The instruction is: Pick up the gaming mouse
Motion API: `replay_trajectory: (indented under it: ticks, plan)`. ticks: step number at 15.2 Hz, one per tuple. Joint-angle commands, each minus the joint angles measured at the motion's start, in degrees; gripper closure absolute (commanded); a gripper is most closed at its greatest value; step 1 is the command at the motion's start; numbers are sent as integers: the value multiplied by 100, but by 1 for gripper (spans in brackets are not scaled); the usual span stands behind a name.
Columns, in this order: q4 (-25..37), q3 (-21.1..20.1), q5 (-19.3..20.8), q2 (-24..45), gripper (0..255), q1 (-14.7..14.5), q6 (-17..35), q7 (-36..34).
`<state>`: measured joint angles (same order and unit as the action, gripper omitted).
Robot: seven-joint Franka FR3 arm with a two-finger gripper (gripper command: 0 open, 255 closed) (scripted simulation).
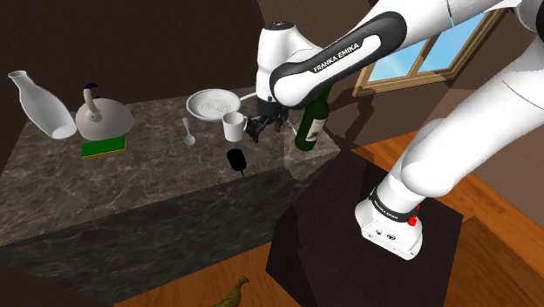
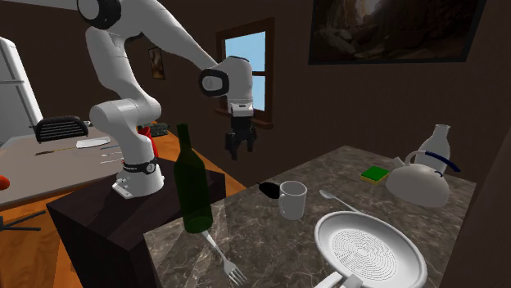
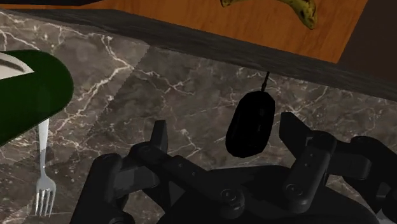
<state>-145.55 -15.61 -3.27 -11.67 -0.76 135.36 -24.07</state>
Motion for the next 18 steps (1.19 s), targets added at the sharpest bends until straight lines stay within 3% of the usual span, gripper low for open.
replay_trajectory:
  ticks: [1,6,10,18]
  plan:
    - [125,-88,106,509,0,40,437,-305]
    - [631,-159,595,1731,0,21,1246,-1177]
    - [1191,2,1049,2696,0,-170,1726,-1877]
    - [1319,243,1368,3328,0,-364,2231,-2150]
